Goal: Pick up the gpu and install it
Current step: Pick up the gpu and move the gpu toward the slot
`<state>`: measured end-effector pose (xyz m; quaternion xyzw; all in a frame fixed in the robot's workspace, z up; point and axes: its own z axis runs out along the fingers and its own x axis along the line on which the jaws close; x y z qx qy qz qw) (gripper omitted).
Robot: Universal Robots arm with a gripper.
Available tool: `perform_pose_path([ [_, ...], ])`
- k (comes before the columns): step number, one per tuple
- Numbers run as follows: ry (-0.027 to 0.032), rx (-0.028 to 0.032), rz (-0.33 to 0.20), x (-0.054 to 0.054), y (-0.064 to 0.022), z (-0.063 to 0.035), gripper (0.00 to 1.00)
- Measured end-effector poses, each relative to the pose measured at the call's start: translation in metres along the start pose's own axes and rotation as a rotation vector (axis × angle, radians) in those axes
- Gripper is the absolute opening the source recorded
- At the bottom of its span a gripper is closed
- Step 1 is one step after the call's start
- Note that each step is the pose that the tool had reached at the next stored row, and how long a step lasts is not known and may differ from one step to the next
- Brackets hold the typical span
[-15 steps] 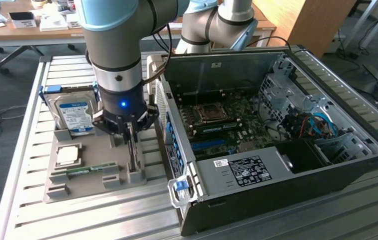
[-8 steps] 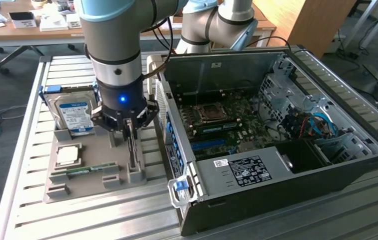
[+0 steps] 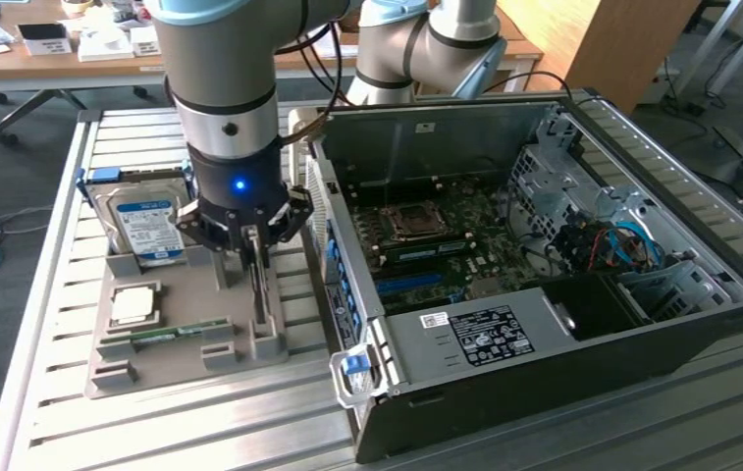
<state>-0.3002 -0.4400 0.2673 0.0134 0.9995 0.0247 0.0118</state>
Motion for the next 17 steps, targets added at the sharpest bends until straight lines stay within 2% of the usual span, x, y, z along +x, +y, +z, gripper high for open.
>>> perform_pose_path([
  [17,0.0000,0.0000,0.000,0.000,0.0007,-0.0135,0.27],
])
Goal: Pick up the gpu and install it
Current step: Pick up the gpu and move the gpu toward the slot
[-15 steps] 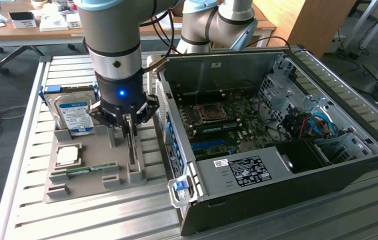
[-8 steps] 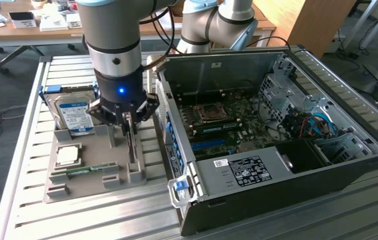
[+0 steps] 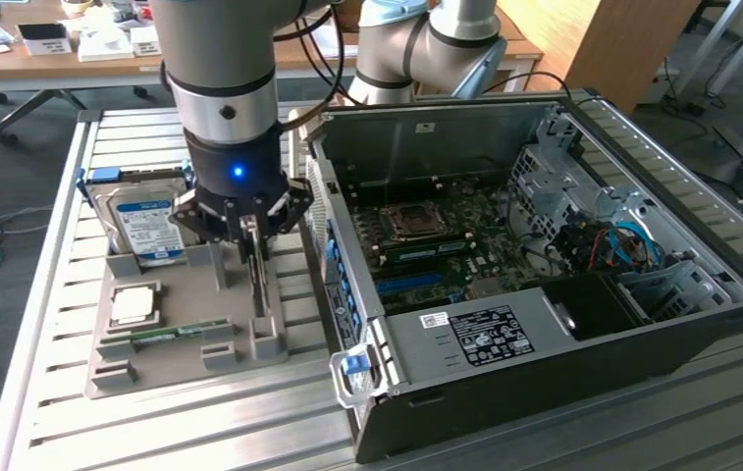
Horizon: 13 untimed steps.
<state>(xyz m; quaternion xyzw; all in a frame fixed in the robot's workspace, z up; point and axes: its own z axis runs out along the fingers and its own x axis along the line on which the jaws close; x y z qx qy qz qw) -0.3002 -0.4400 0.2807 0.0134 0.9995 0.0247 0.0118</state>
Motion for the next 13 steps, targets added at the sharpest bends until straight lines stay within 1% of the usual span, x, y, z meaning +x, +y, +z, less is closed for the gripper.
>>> perform_pose_path([
  [7,0.0001,0.0001,0.000,0.0000,0.0001,-0.0022,0.27],
  [13,0.0000,0.0000,0.000,-0.0002,0.0003,-0.0066,0.27],
])
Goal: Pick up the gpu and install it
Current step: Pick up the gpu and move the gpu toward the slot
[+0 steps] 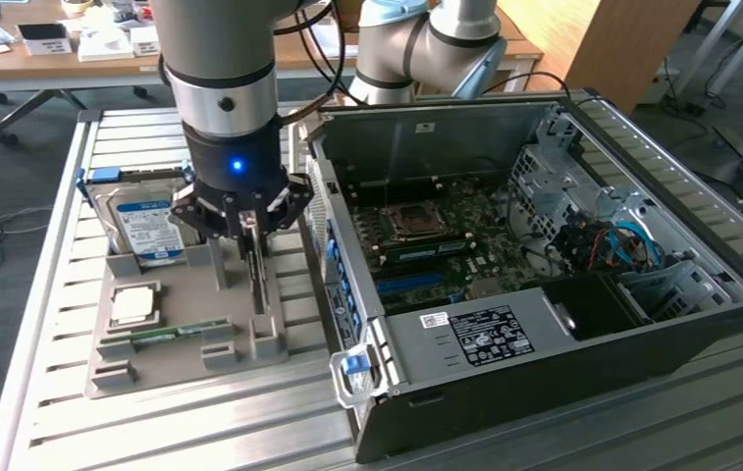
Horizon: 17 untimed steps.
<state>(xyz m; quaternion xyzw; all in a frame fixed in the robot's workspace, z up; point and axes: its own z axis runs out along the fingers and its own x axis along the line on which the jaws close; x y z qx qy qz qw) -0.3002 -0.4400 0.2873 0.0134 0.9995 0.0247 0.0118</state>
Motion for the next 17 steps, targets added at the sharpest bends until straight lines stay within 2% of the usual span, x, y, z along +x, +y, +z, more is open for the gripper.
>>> perform_pose_path([
  [17,0.0000,0.0000,0.000,0.000,0.0009,-0.0176,0.27],
])
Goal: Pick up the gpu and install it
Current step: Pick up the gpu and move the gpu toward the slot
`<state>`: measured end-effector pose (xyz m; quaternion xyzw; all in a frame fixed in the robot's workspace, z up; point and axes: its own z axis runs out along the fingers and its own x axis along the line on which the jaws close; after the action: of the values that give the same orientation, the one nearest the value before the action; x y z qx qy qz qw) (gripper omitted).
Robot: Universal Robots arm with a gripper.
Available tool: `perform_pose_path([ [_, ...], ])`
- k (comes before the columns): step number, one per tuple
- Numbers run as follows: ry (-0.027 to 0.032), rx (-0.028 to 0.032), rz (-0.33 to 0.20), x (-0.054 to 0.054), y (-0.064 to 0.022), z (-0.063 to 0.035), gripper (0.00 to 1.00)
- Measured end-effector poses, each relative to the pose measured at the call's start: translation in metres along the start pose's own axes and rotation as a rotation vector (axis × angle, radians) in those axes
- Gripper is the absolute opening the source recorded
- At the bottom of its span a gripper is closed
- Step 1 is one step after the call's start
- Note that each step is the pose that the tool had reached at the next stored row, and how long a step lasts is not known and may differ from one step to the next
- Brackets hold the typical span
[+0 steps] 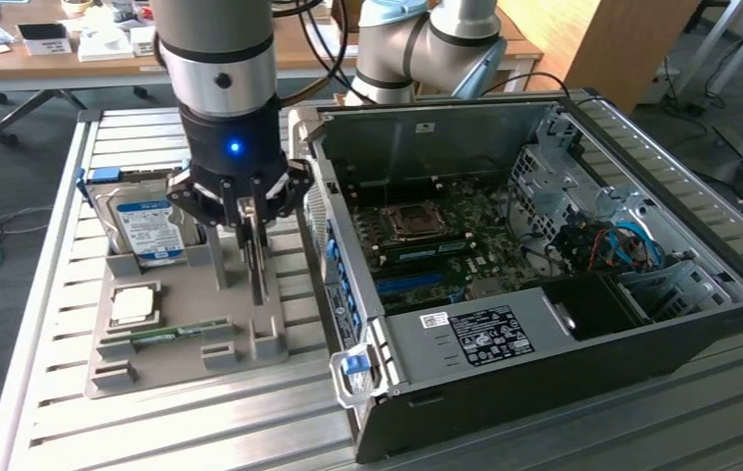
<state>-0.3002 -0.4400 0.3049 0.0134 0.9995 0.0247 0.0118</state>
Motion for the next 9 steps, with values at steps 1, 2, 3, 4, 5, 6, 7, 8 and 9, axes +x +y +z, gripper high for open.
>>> perform_pose_path([
  [1,0.0000,0.0000,0.000,0.0000,0.0001,-0.0012,0.27],
  [2,0.0000,0.0000,0.000,-0.0001,0.0001,-0.0023,0.27],
  [3,0.0000,0.0000,0.000,-0.0001,0.0002,-0.0035,0.27],
  [4,0.0000,0.0000,0.000,-0.0001,0.0002,-0.0047,0.27],
  [5,0.0000,0.0000,0.000,-0.0002,0.0003,-0.0058,0.27],
  [6,0.0000,0.0000,0.000,-0.0002,0.0003,-0.0068,0.27],
  [7,0.0000,0.0000,0.000,-0.0002,0.0004,-0.0079,0.27],
  [8,0.0001,0.0001,0.000,-0.0002,0.0004,-0.0088,0.27],
  [9,0.0000,0.0000,0.000,-0.0002,0.0005,-0.0097,0.27],
])
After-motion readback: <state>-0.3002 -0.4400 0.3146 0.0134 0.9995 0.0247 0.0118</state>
